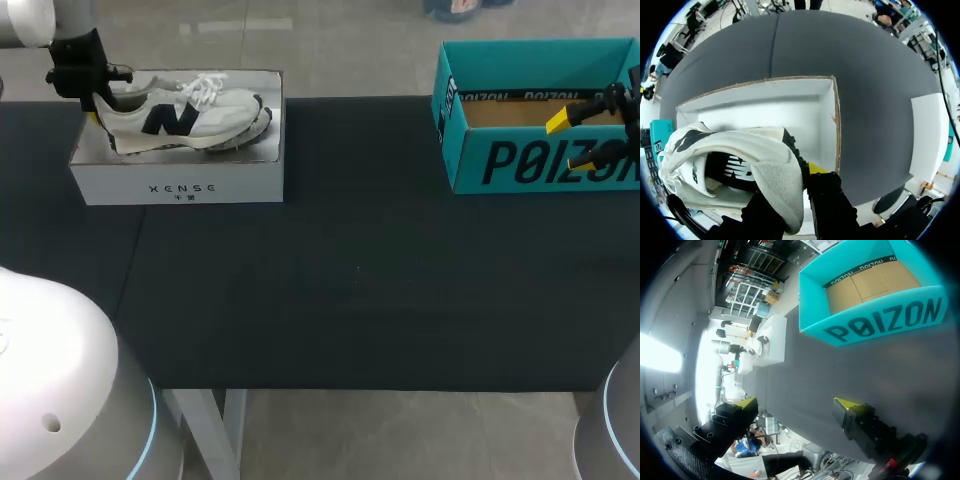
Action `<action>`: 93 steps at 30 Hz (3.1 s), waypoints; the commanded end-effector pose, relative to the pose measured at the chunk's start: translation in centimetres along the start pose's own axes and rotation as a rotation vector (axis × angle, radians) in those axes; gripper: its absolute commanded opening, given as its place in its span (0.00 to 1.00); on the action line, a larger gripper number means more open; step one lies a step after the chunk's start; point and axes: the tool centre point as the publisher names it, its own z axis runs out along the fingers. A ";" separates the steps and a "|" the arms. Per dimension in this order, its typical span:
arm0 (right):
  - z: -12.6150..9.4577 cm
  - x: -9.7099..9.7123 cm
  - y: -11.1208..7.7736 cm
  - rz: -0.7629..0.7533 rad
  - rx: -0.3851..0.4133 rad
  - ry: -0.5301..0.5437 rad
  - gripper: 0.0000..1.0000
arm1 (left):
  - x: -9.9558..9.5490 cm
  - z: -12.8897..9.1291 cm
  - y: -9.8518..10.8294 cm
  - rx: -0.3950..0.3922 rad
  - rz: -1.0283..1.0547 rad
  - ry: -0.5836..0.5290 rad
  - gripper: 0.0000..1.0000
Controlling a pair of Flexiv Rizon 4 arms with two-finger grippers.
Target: Take the shoe out of the shoebox, open the shoe tongue, remove and reinsert the insole, then place the shoe into the shoebox
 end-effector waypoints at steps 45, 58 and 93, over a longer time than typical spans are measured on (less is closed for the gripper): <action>0.0 0.0 0.0 0.001 0.000 -0.003 1.00 | -27.7 -7.0 -15.8 -0.079 0.110 0.143 0.00; 0.0 0.0 0.0 0.001 0.000 -0.003 1.00 | -30.0 -2.6 -21.9 -0.079 0.155 0.179 0.00; 0.0 0.0 0.0 0.001 0.000 -0.003 1.00 | -33.5 5.1 -26.2 -0.072 0.182 0.200 1.00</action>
